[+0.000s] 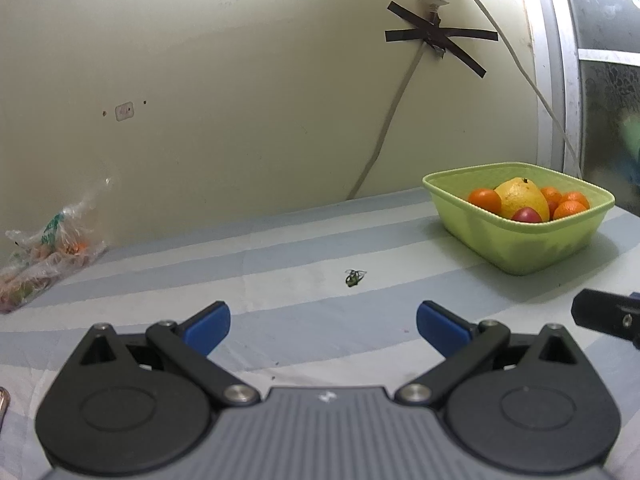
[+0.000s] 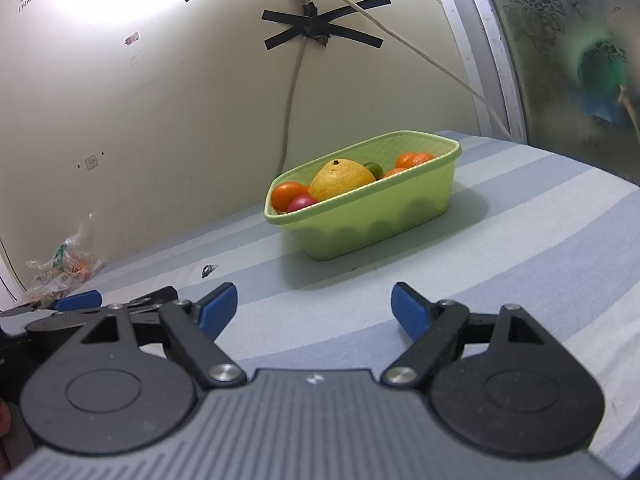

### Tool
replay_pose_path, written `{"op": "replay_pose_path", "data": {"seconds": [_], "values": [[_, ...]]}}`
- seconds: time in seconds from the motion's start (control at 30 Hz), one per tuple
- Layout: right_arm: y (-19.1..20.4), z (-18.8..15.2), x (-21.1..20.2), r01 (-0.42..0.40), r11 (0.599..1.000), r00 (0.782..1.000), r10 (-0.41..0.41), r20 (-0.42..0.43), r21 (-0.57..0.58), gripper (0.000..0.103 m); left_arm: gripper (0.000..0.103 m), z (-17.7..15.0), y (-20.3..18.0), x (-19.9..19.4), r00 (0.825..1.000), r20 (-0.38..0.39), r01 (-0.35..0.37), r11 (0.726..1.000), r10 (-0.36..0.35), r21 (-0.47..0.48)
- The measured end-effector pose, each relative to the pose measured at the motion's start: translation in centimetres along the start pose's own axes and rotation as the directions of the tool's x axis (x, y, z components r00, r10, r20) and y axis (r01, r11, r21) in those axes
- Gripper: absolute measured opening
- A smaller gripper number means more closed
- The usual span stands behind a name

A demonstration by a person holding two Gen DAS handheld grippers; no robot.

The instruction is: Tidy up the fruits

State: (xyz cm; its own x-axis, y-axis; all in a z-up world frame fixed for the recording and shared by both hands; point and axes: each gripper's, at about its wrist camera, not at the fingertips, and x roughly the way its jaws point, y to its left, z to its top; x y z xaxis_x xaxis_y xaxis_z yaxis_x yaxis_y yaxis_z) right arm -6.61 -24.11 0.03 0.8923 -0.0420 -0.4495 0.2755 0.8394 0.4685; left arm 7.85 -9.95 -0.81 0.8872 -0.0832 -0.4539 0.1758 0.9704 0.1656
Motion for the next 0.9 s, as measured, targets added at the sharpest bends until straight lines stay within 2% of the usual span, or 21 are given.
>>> {"op": "replay_pose_path", "data": {"seconds": [0.33,0.9], "values": [[-0.08,-0.02,-0.09,-0.002,1.000,1.000,0.002,0.005,0.005,0.086,0.103,-0.06,-0.36,-0.15,1.000,-0.005,-0.018,1.000,0.018,0.023],[-0.30,0.02,-0.20,-0.016,1.000,1.000,0.016,0.014,0.015,0.086,0.103,-0.18,-0.18,-0.25,1.000,-0.011,0.006,0.999,-0.005,0.033]]}}
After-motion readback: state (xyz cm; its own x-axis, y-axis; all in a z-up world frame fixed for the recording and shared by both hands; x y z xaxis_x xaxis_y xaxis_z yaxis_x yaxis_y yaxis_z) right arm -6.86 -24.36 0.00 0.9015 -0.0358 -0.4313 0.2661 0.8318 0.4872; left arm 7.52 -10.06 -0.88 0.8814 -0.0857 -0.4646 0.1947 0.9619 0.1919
